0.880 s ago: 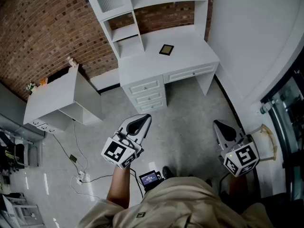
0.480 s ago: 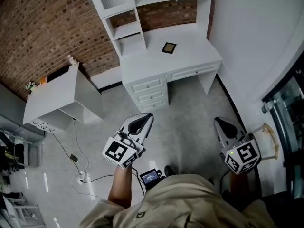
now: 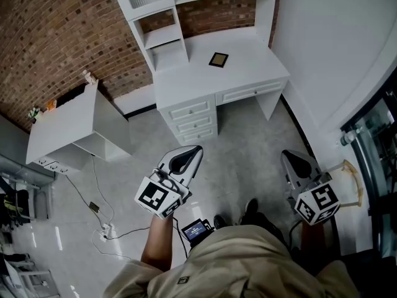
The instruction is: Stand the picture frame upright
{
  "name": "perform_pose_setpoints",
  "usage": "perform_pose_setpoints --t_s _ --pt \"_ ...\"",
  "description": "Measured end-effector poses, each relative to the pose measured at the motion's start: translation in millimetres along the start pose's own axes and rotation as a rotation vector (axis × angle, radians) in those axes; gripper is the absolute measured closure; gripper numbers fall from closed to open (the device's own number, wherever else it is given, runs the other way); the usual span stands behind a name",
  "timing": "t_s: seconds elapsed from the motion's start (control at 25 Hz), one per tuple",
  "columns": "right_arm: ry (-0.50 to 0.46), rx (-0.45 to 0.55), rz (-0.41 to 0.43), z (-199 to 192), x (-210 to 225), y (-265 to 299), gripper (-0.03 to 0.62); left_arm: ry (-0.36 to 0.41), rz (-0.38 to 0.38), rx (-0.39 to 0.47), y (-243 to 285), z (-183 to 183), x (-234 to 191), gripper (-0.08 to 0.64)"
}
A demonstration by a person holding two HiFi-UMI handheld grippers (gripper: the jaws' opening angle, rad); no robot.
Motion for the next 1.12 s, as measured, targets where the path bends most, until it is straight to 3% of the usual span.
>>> perform_pose_setpoints --t_s 0.16,0.44,0.68,1.12 --pt "0.008 0.006 0.009 -21.7 19.1 19.6 0.589 -0.006 0.012 -0.015 20.0 -23.7 -12.4 0.555" --pt "0.046 -0.001 0.018 -35.7 62.3 56.2 0.589 -0.001 0.025 -0.040 61.4 -27.4 -37.5 0.555" --pt "0.050 0.027 0.067 -60.7 141.9 104.2 0.589 0.023 0.065 -0.058 145.1 -45.5 -63.9 0.555" --pt "0.012 0.054 0.162 -60.8 282.0 173.4 0.589 0.053 0.149 -0.050 288.1 -33.7 -108.4 0.555"
Point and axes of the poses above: the fingertips, and each gripper's own axes: y forward along the fingers, x to its right, z out of its top, the point moved 1 cm from there along -y, backward along the fingers, and after that the axes turned 6 degrees about -y, right-handed, at the moved point
